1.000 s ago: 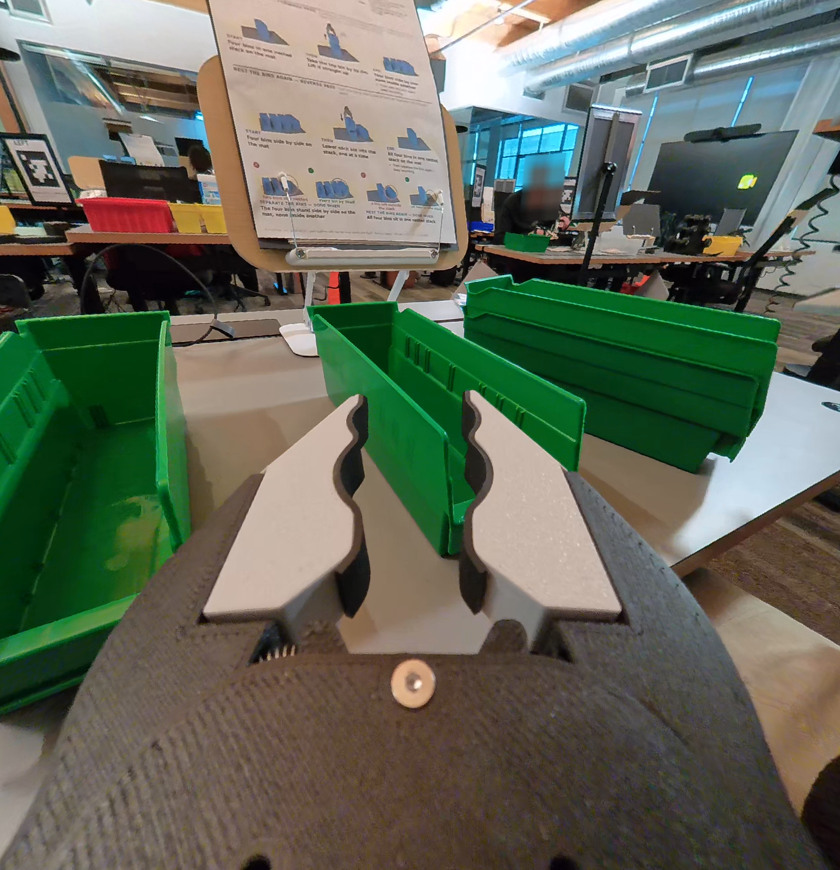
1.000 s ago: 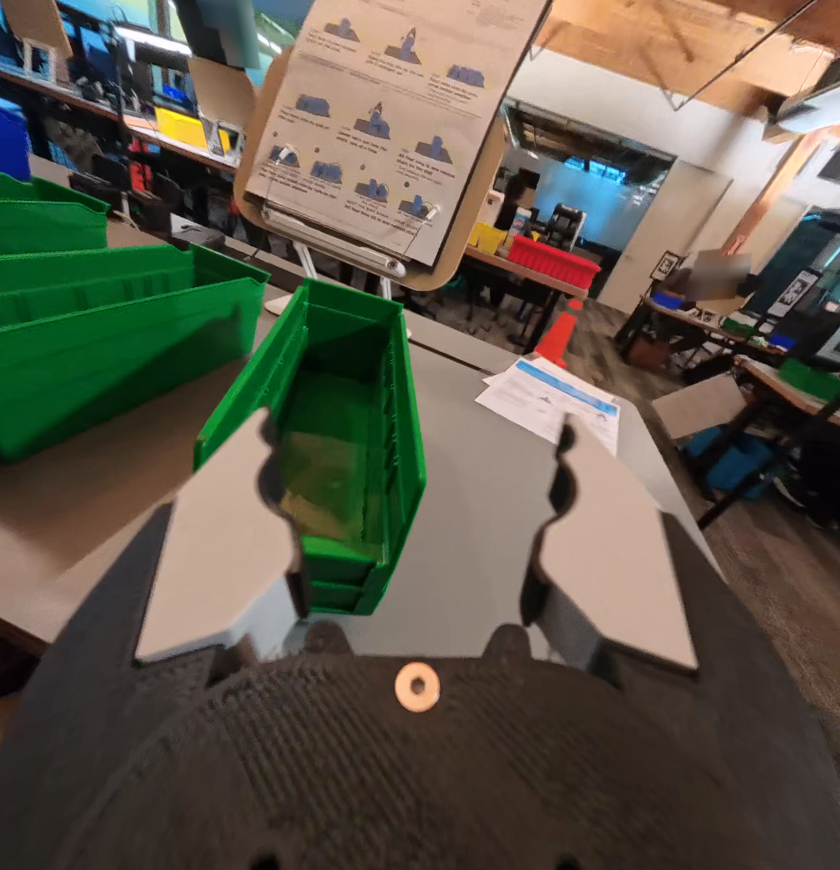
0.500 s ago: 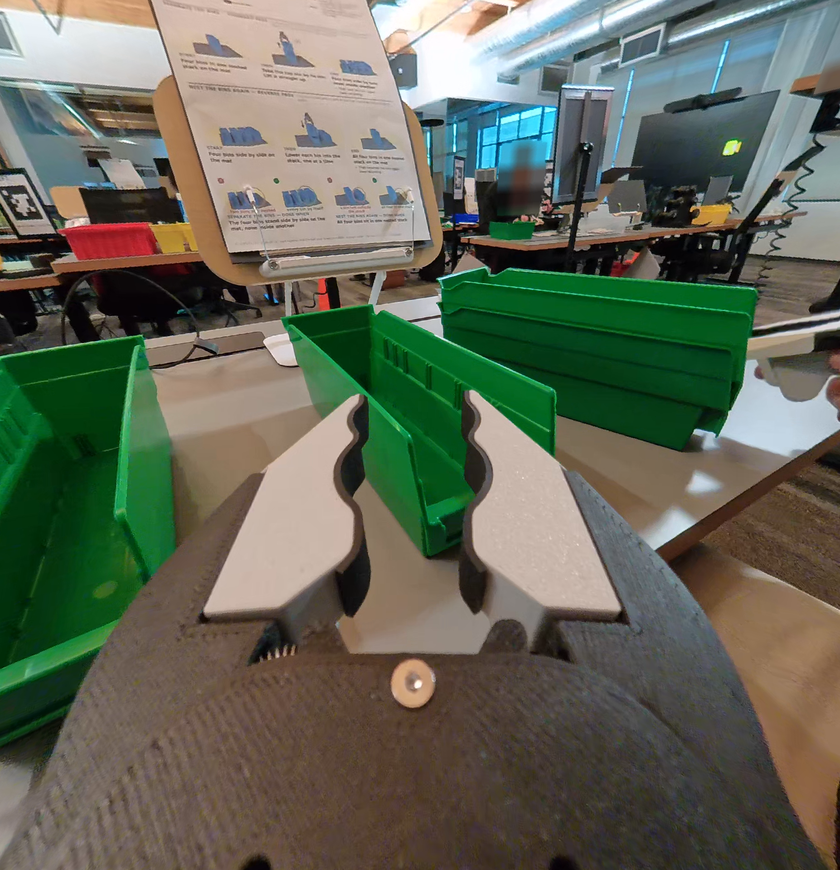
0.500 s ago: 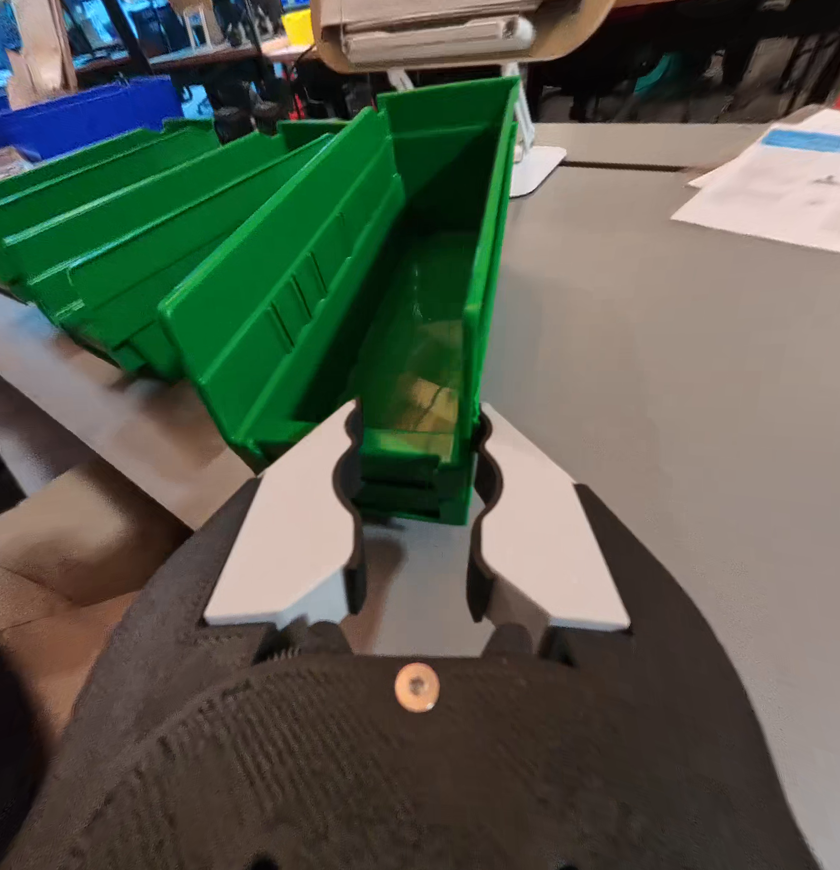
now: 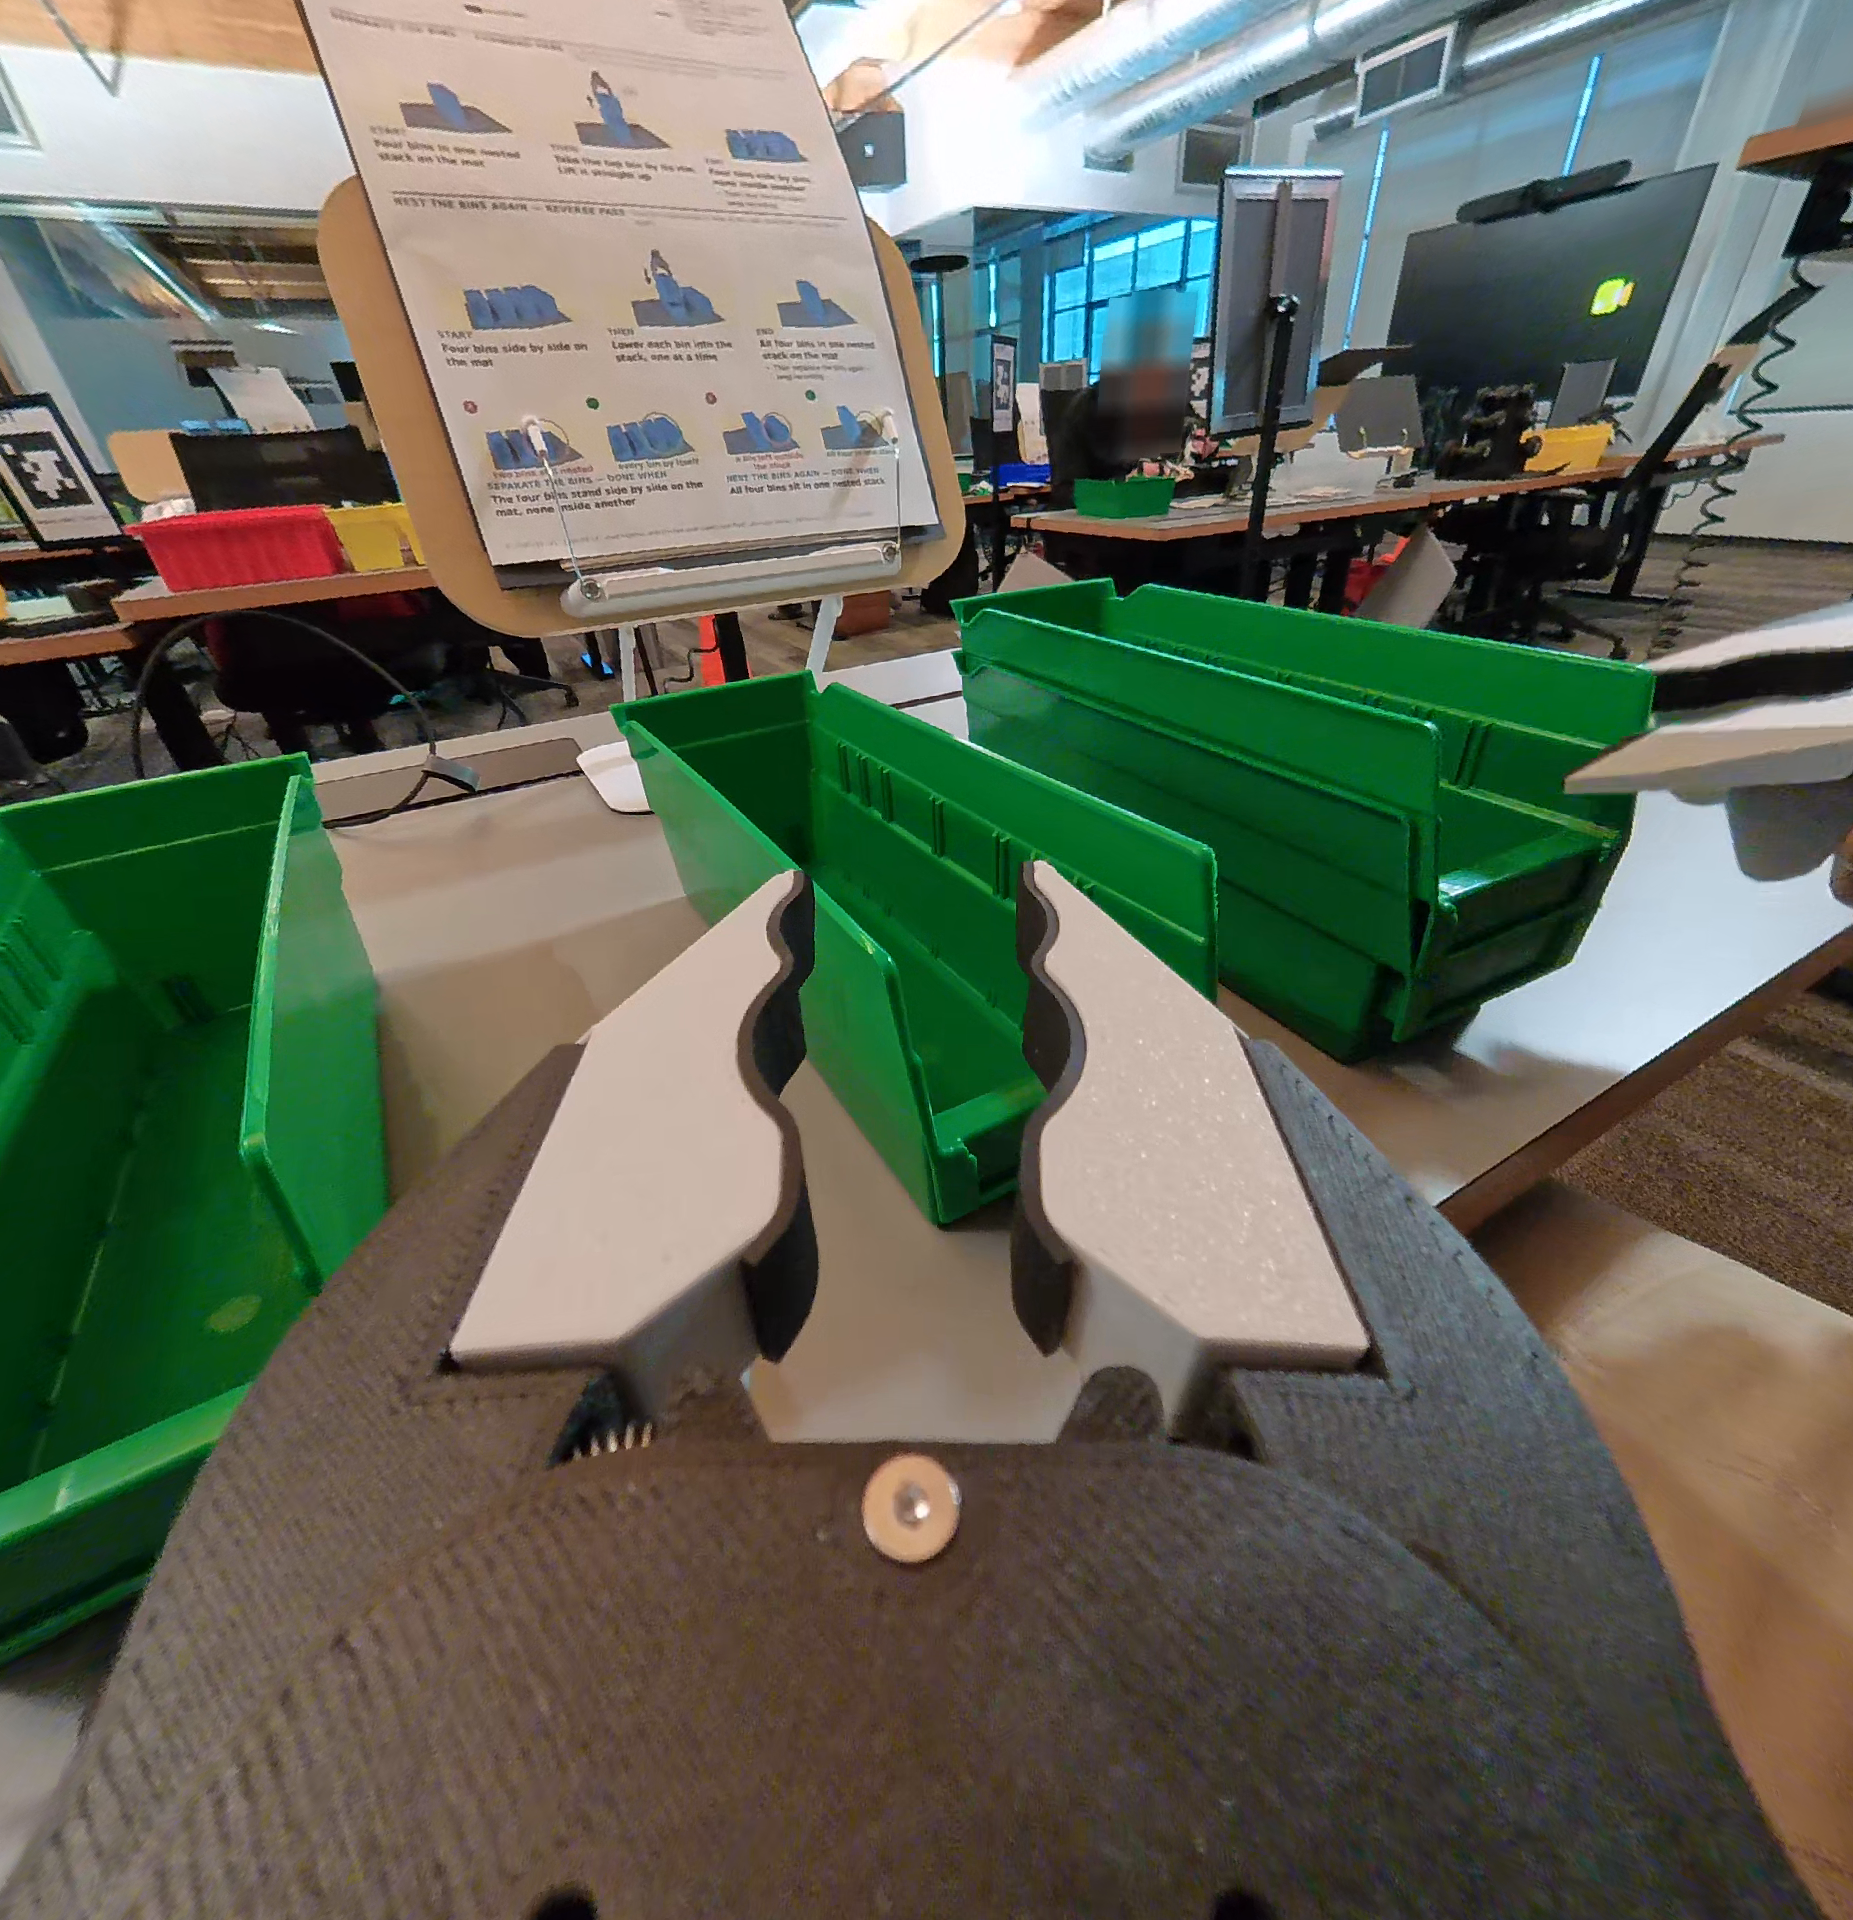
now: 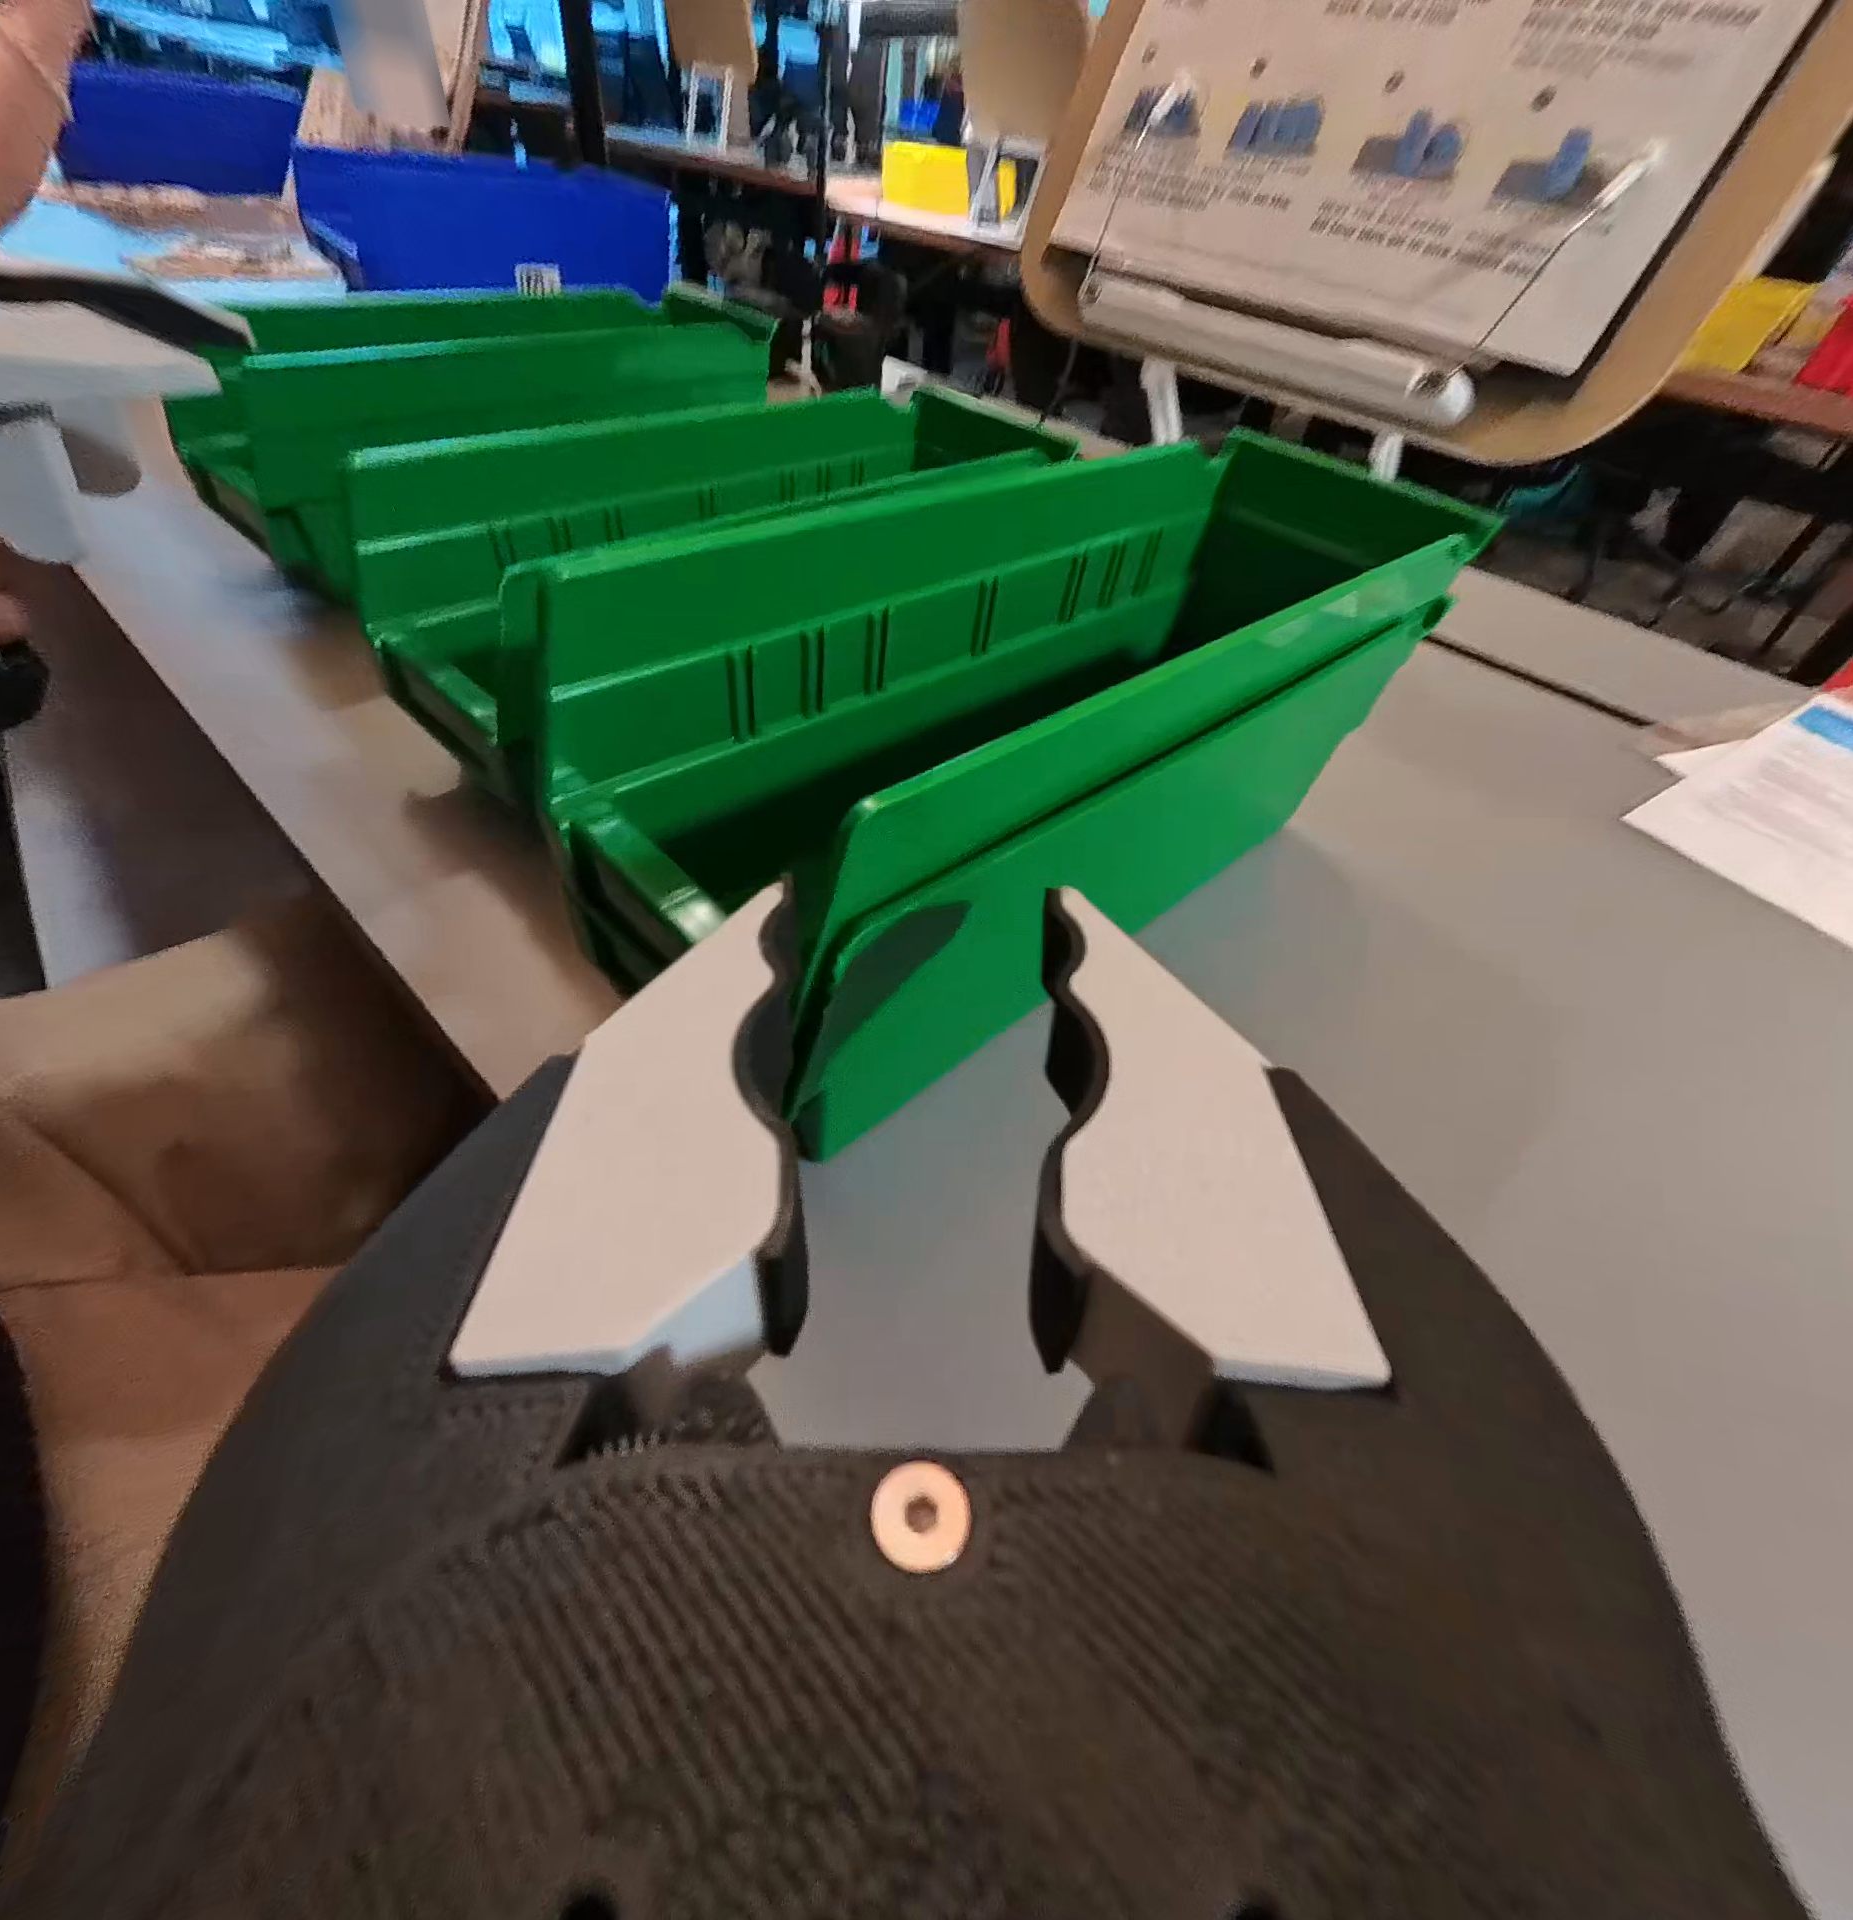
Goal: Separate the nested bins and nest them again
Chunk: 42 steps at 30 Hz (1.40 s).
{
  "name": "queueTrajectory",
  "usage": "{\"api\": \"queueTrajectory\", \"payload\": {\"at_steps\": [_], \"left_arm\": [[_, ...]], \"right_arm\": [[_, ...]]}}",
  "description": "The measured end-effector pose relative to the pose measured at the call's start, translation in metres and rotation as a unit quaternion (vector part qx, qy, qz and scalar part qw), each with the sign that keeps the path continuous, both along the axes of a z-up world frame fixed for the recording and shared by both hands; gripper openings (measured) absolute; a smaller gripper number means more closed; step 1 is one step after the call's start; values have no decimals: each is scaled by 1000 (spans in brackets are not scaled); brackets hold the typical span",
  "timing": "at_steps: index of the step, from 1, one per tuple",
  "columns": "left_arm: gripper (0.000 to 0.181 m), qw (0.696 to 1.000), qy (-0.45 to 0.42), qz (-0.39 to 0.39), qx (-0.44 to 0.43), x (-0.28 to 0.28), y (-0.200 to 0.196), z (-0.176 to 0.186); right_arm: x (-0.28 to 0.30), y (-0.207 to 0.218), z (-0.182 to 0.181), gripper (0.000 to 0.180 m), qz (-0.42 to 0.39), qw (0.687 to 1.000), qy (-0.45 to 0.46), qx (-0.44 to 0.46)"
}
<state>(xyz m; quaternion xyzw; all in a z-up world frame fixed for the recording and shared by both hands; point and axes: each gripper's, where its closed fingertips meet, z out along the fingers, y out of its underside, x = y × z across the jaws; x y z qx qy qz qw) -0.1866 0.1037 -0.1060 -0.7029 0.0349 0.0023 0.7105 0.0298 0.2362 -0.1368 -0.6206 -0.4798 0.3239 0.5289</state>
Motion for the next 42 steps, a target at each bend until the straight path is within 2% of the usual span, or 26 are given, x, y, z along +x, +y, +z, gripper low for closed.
{"api": "queueTrajectory", "payload": {"at_steps": [3, 6, 8, 9, 11, 12, 15, 17, 27, 31, 37, 42], "left_arm": [[39, 1000, -3, 0, -2, -1, 0, -1], [39, 1000, -10, 2, -8, -2, 1, -4], [39, 1000, -22, 3, -17, -3, 0, -8], [39, 999, -33, -2, -22, -1, -1, -10], [39, 998, -57, -19, -29, 4, -3, -12], [39, 997, -66, -26, -30, 6, -4, -12], [40, 997, -60, -36, -25, 9, -7, -8], [39, 998, -46, -33, -16, 7, -9, -4], [39, 998, -41, -37, -10, 9, -11, 1], [39, 999, -32, -35, -17, 11, -9, -4], [39, 999, -33, -31, -19, 8, -8, -5], [39, 999, -35, -30, -15, 7, -9, -3]], "right_arm": [[9, 8, 15, 62, -15, 999, 44, -2], [10, 14, 19, 71, -28, 997, 59, -42], [6, 14, 30, 92, -36, 993, 88, -72], [3, 13, 35, 95, -42, 991, 100, -84], [-6, 9, 35, 79, -44, 990, 92, -99], [-13, 5, 30, 78, -42, 990, 79, -106], [-26, 6, 0, 66, -80, 991, 5, -106], [-21, 18, -8, 34, -123, 989, -35, -72], [3, 67, -9, 7, -173, 981, -63, -62], [2, 73, -4, 4, -167, 977, 18, -130], [12, 77, 11, 3, -195, 974, 37, -107], [13, 73, 32, 3, -176, 959, 134, -176]]}}
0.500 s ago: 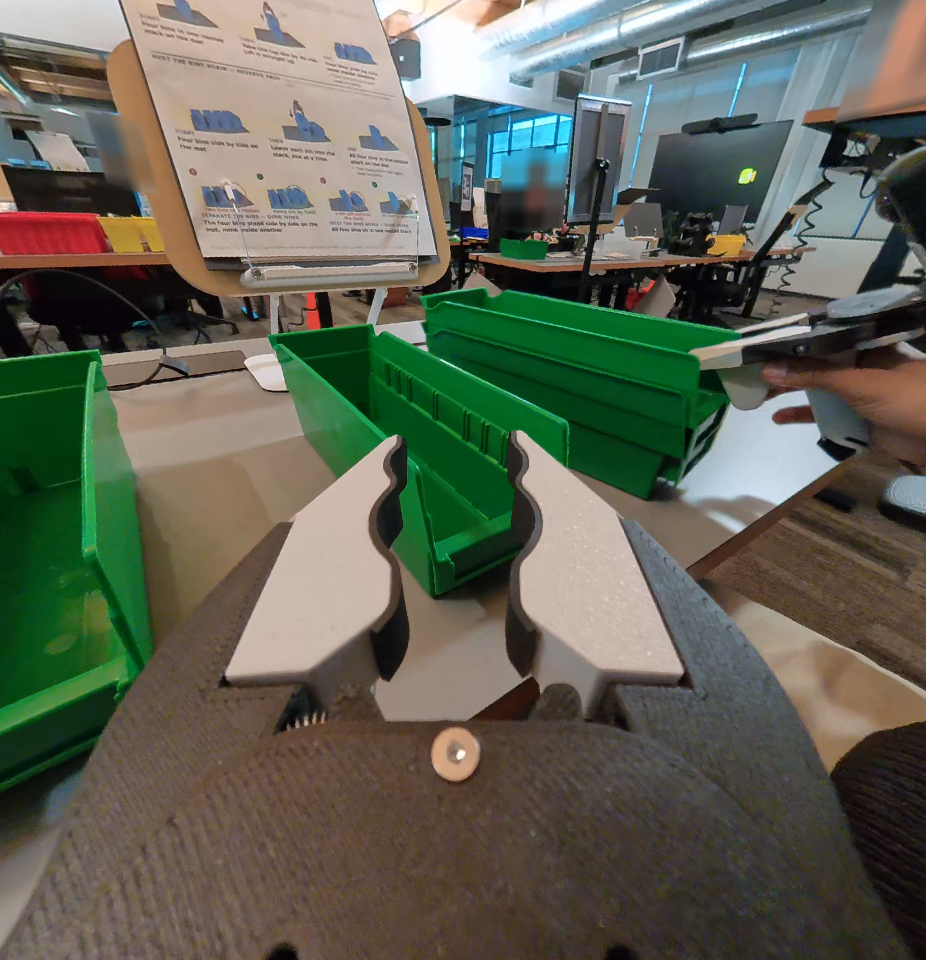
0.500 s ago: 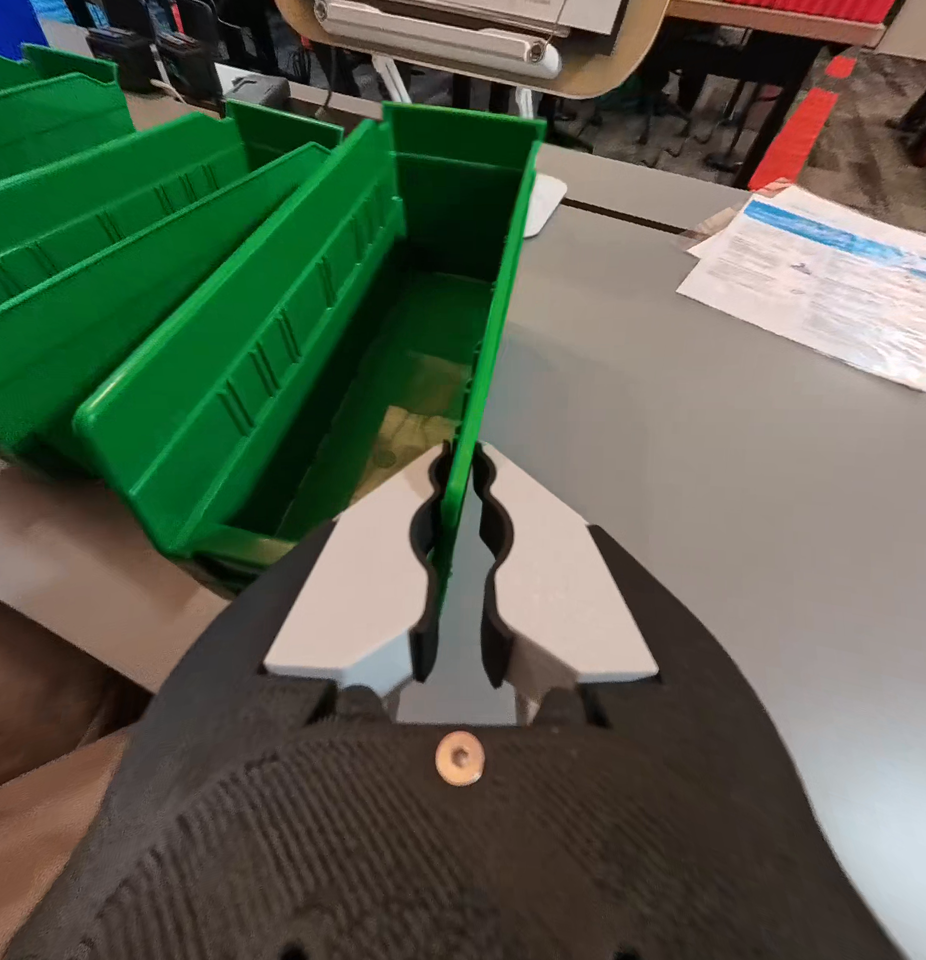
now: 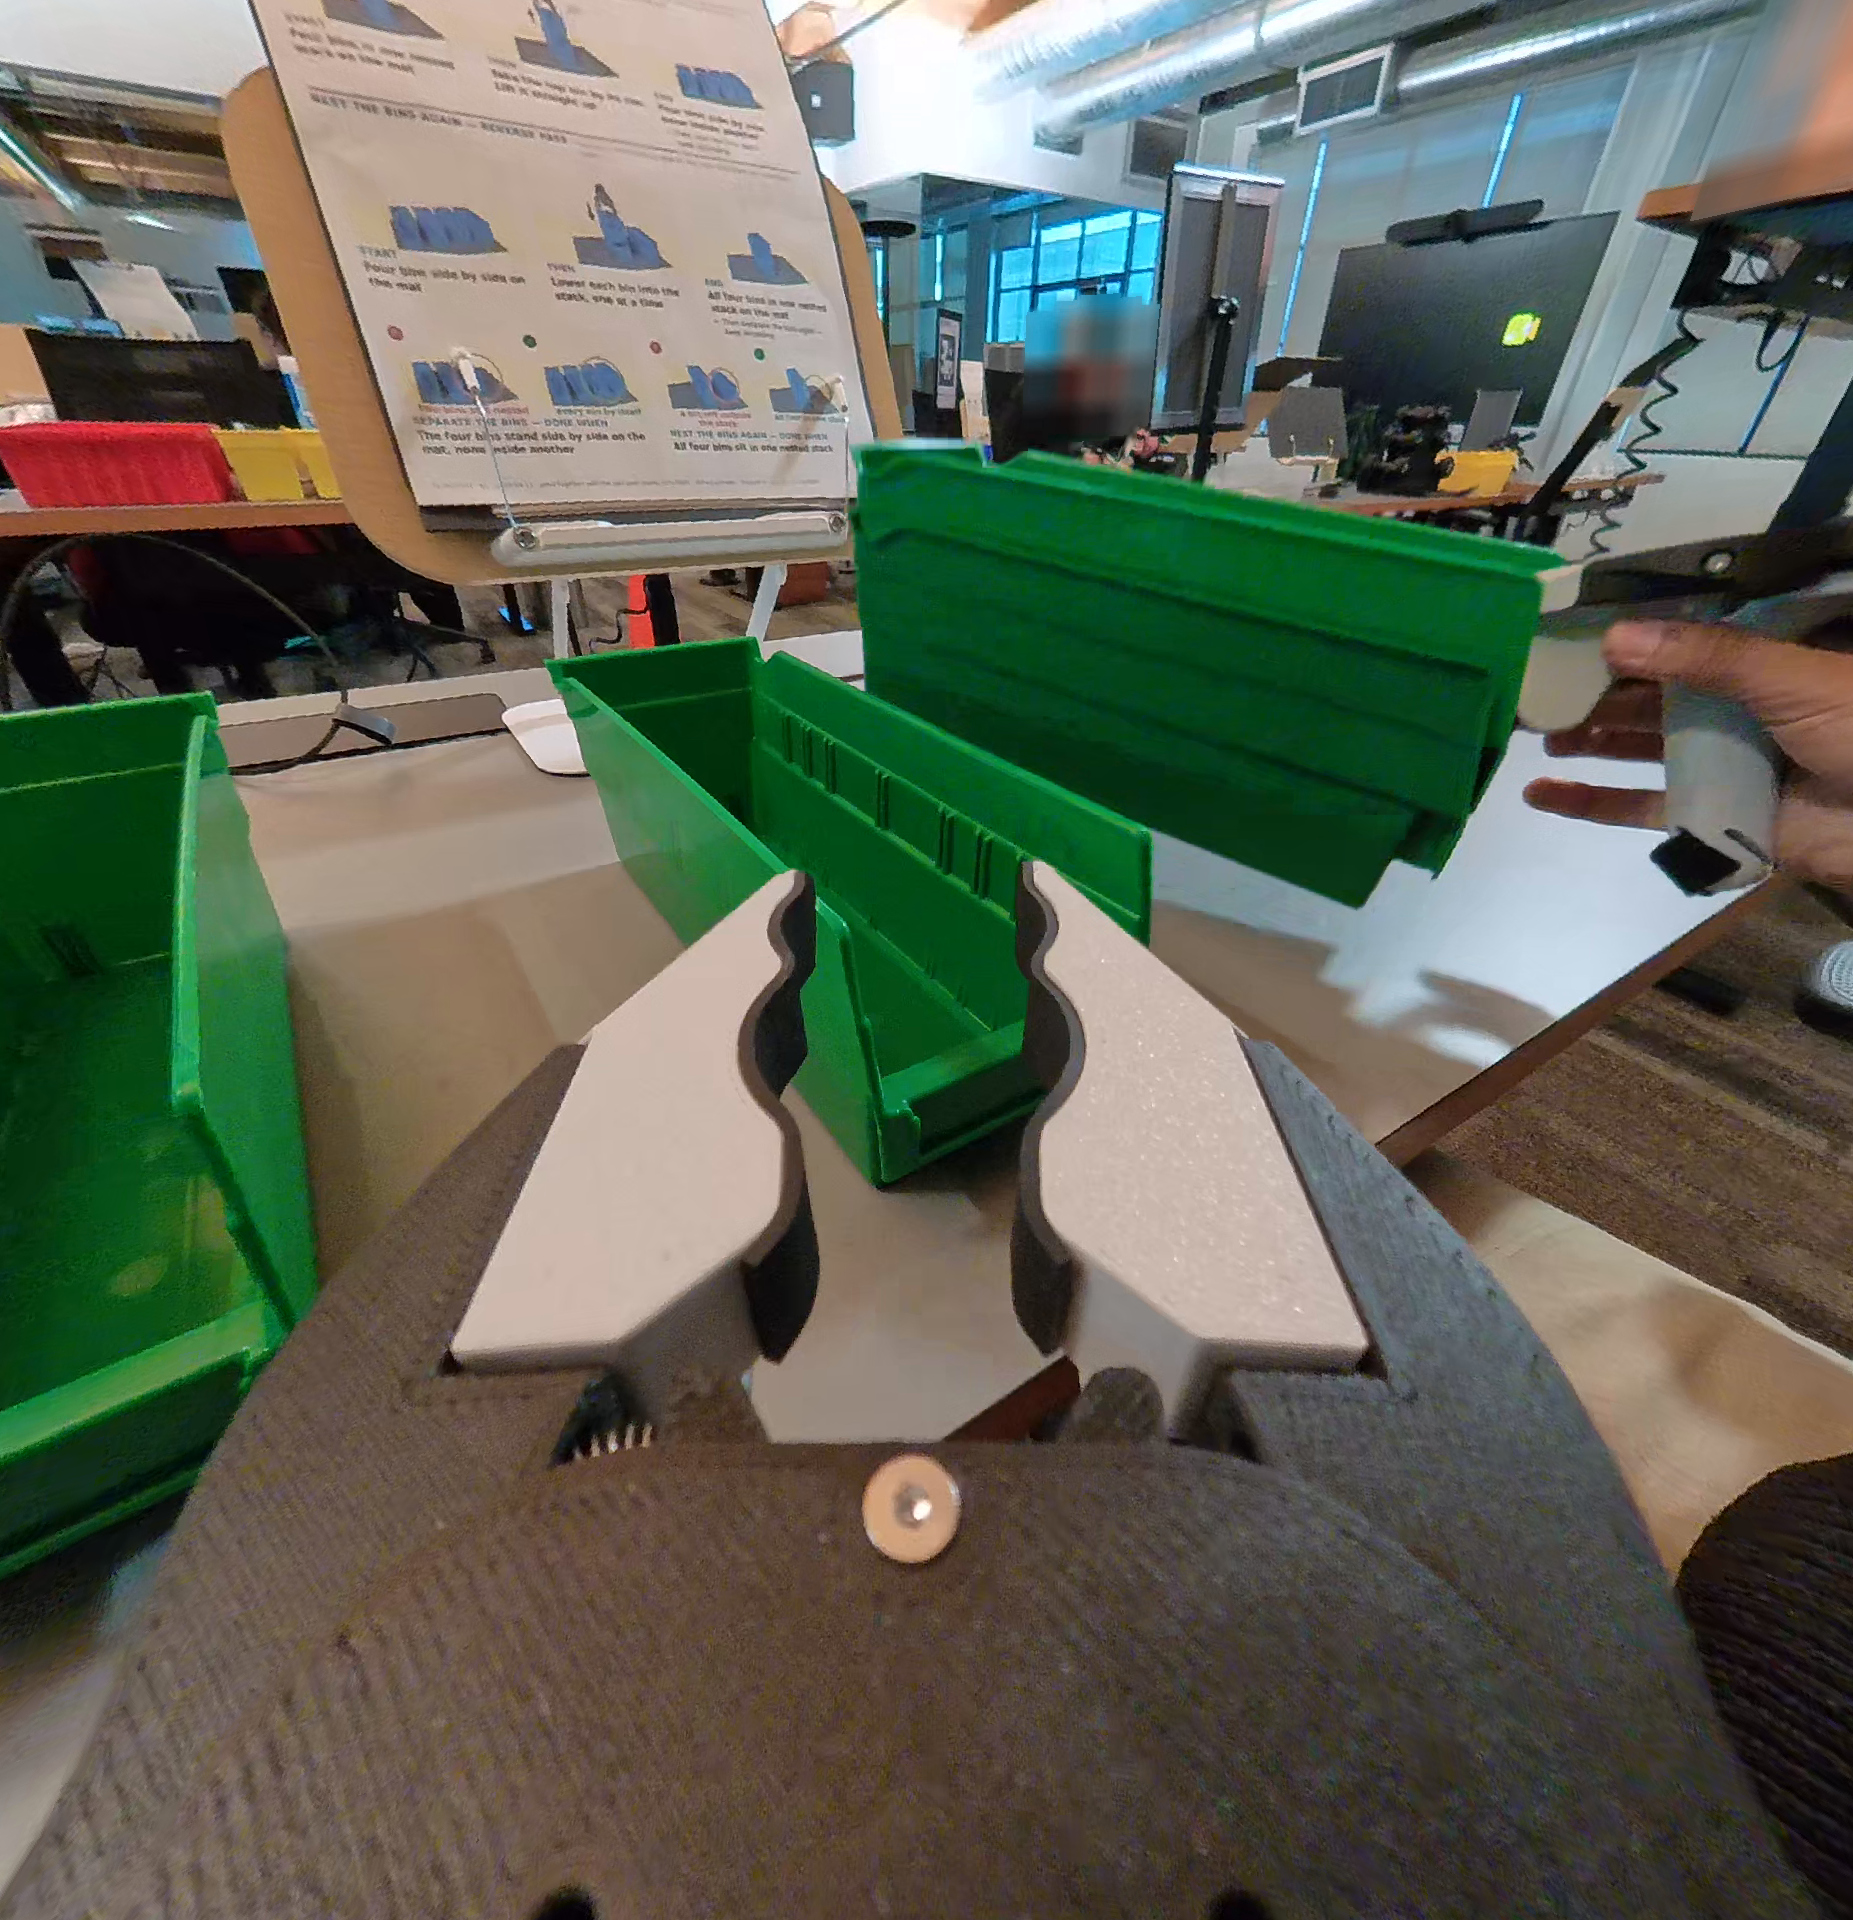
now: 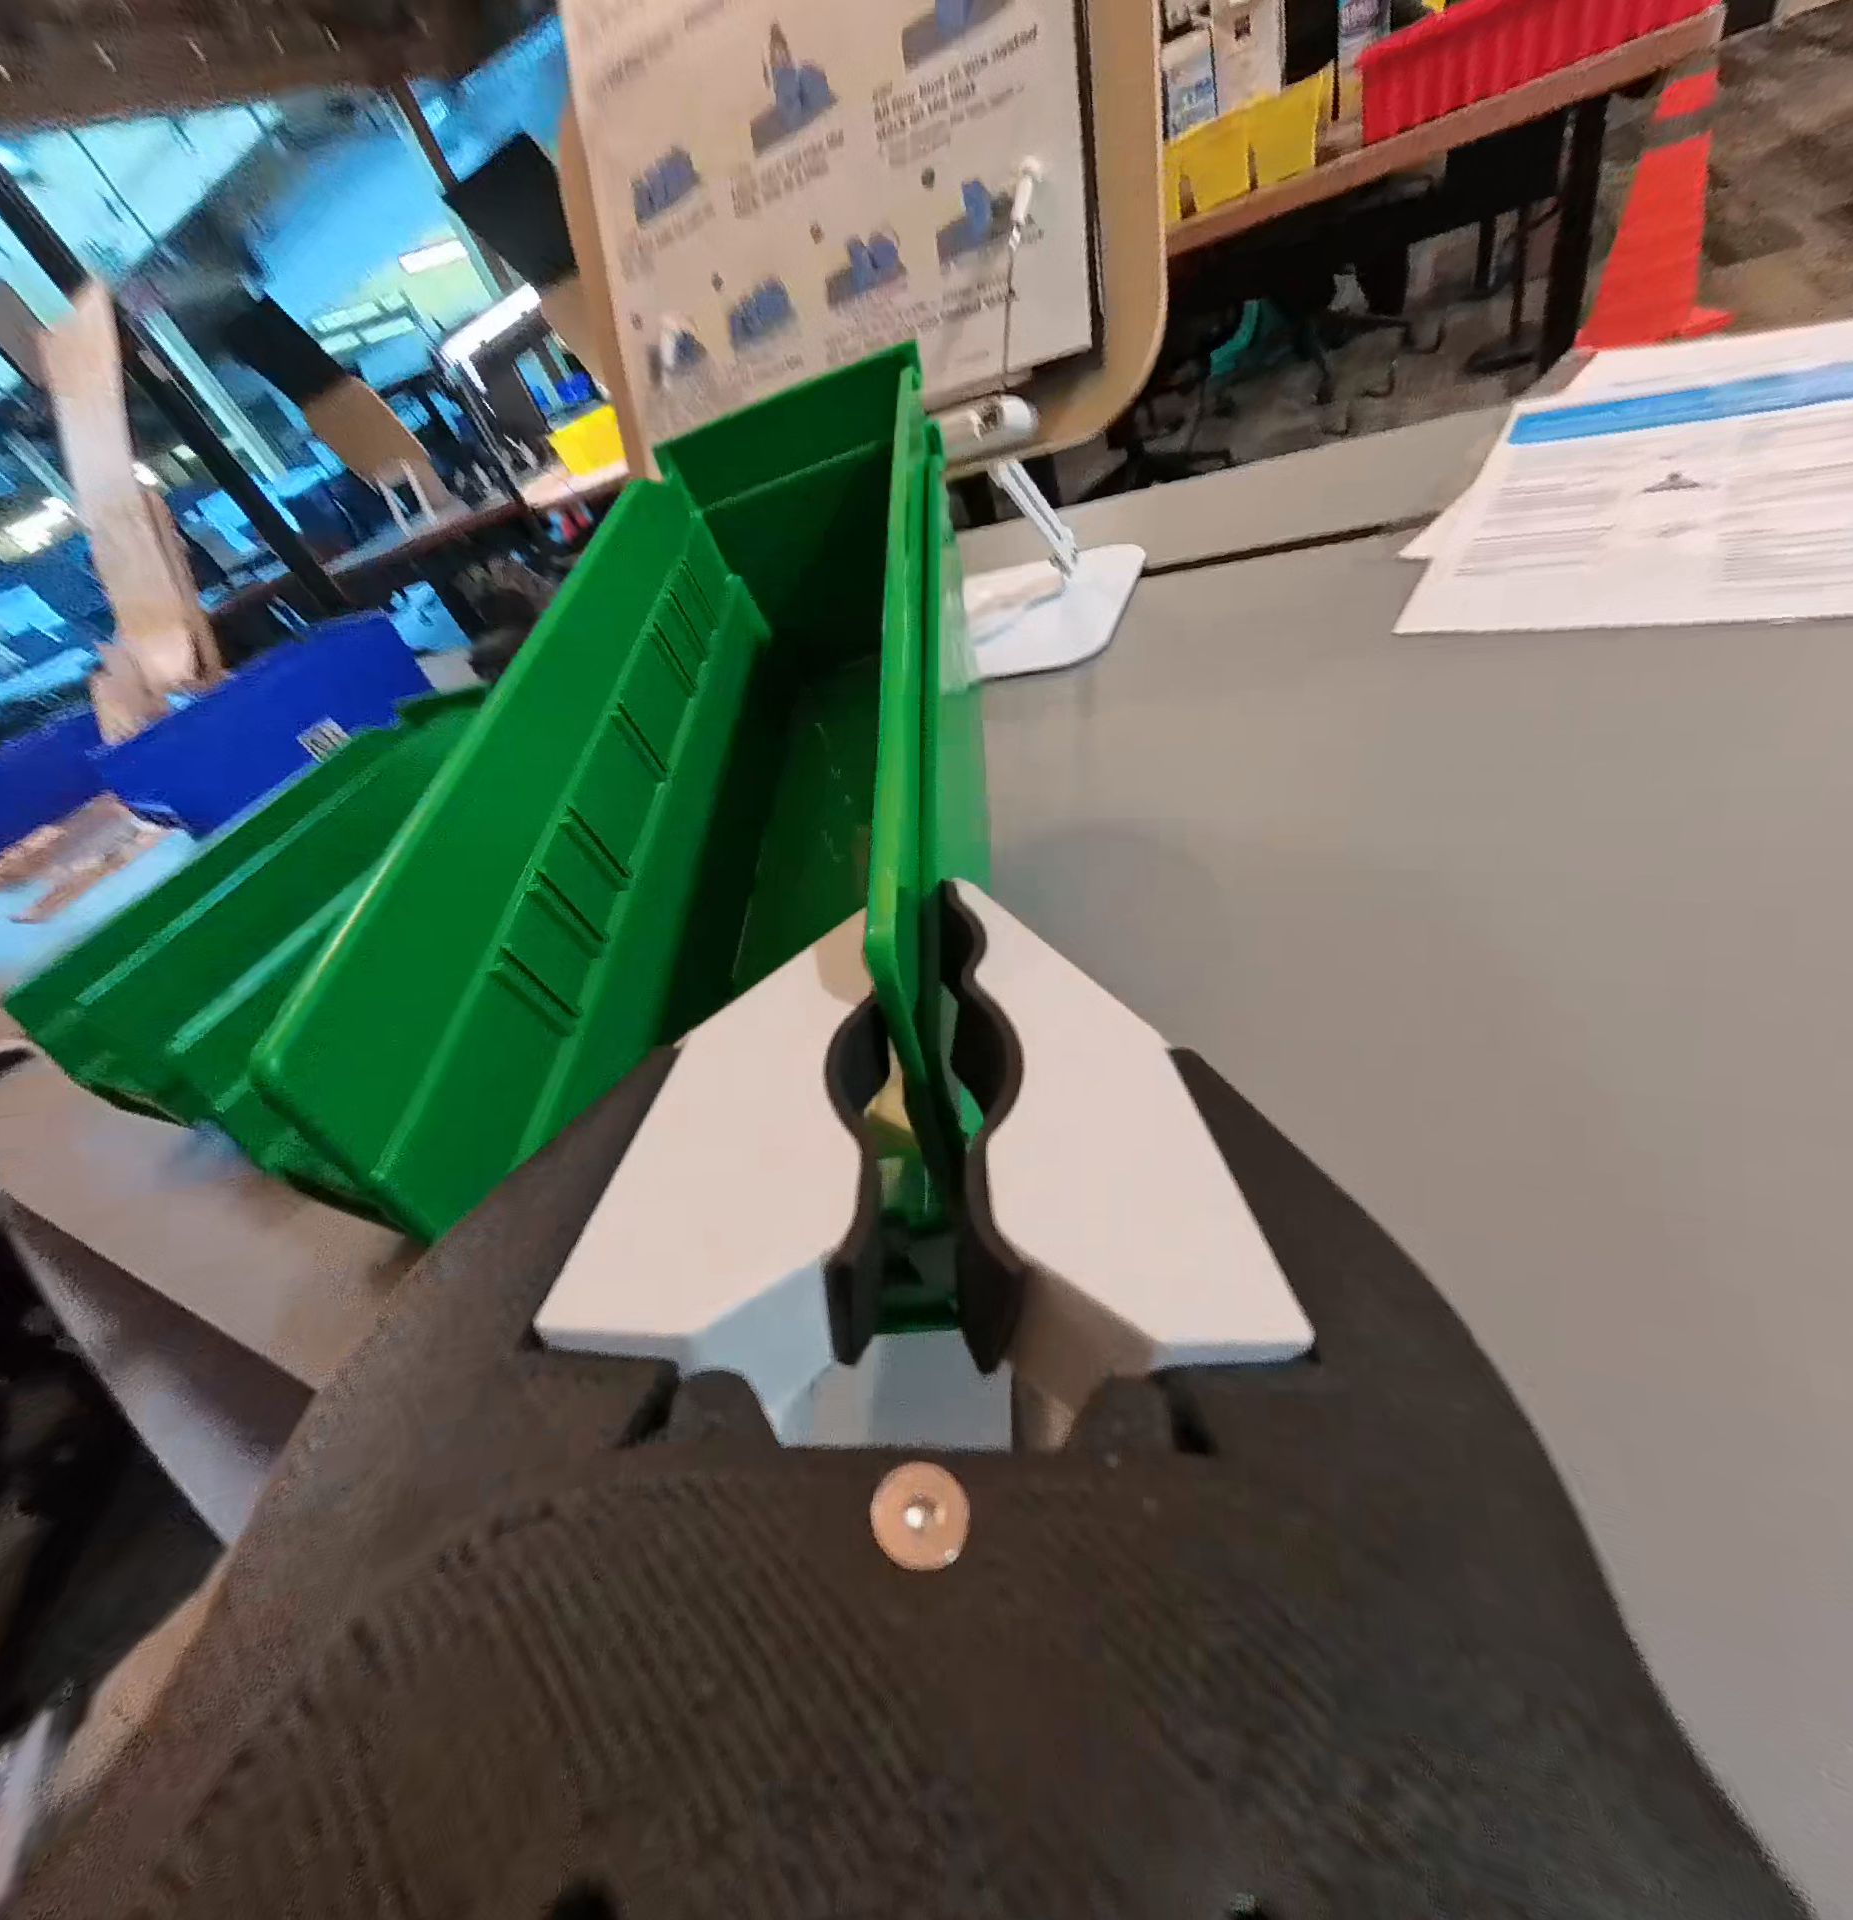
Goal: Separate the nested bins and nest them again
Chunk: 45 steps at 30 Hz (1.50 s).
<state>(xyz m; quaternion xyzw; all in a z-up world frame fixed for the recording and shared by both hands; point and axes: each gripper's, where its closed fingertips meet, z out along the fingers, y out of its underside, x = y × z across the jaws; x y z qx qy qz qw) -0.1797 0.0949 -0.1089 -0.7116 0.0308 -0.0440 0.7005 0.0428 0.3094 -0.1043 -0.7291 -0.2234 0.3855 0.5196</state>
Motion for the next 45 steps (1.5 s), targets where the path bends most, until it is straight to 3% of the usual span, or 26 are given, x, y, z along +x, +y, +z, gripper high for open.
{"api": "queueTrajectory", "payload": {"at_steps": [8, 19, 23, 30, 37, 45], "left_arm": [[40, 1000, -12, -6, 4, 1, -1, 3], [40, 998, -24, -14, 47, 7, -12, 28], [40, 998, -30, -25, 48, 11, -13, 30], [41, 998, -31, -27, 43, 11, -13, 30], [54, 998, -34, 1, -55, 3, 3, -11], [63, 991, -98, -17, -88, 3, 8, -23]], "right_arm": [[-57, -42, 53, 3, 51, 998, 41, 2], [-131, -76, 52, 3, 130, 982, 97, -99], [-134, -71, 51, 3, 106, 983, 108, -106], [-109, -53, 49, 3, 69, 995, 45, -64], [-95, -38, 50, 3, 45, 997, 31, -62], [-107, -57, 59, 3, -11, 979, 150, -136]]}}
